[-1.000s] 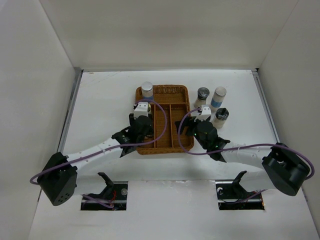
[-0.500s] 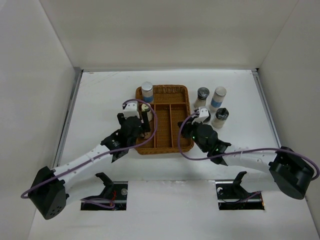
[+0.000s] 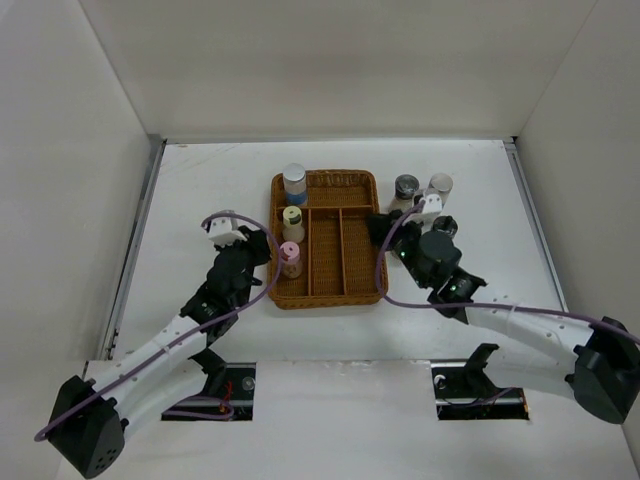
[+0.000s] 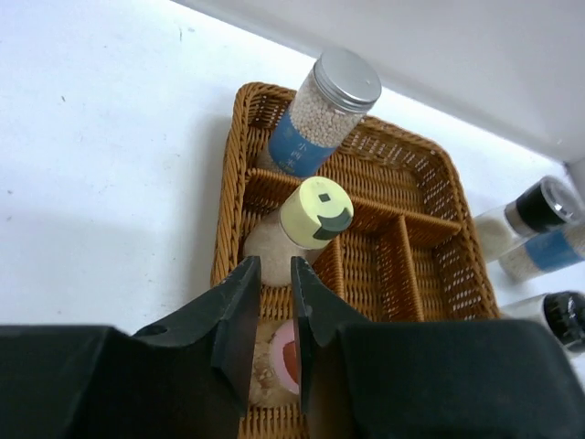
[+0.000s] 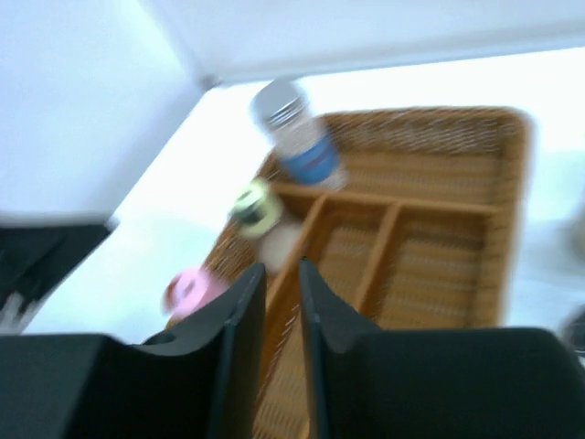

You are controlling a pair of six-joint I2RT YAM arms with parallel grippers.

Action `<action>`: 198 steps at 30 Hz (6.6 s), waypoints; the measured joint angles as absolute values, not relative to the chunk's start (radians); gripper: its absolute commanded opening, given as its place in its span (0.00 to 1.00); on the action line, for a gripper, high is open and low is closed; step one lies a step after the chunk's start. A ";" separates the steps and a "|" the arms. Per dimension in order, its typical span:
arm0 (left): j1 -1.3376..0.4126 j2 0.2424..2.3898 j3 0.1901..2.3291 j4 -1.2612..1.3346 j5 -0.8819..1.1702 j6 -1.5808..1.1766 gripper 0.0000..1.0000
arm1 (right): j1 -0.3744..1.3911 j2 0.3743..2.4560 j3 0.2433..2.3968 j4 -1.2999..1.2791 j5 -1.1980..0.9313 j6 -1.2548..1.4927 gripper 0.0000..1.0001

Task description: Organize the condiment bottles

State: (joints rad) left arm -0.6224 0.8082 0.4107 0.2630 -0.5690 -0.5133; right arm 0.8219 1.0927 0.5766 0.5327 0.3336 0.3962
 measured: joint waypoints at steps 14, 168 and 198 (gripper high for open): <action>-0.583 0.773 0.252 0.435 -0.532 -0.608 0.32 | 0.426 1.225 0.958 0.133 0.638 0.312 0.69; -0.419 0.888 0.163 0.595 -0.361 -0.749 0.67 | 0.440 1.734 1.309 0.046 0.490 0.194 0.58; -0.400 0.894 0.163 0.596 -0.339 -0.766 0.67 | 0.584 1.992 1.471 0.091 0.455 0.248 0.85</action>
State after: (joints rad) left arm -0.3996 0.8944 0.1635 0.5957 -0.3393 -0.7658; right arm 0.5838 1.9919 1.4708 0.0906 0.4545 0.2478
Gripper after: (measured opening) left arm 0.672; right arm 0.840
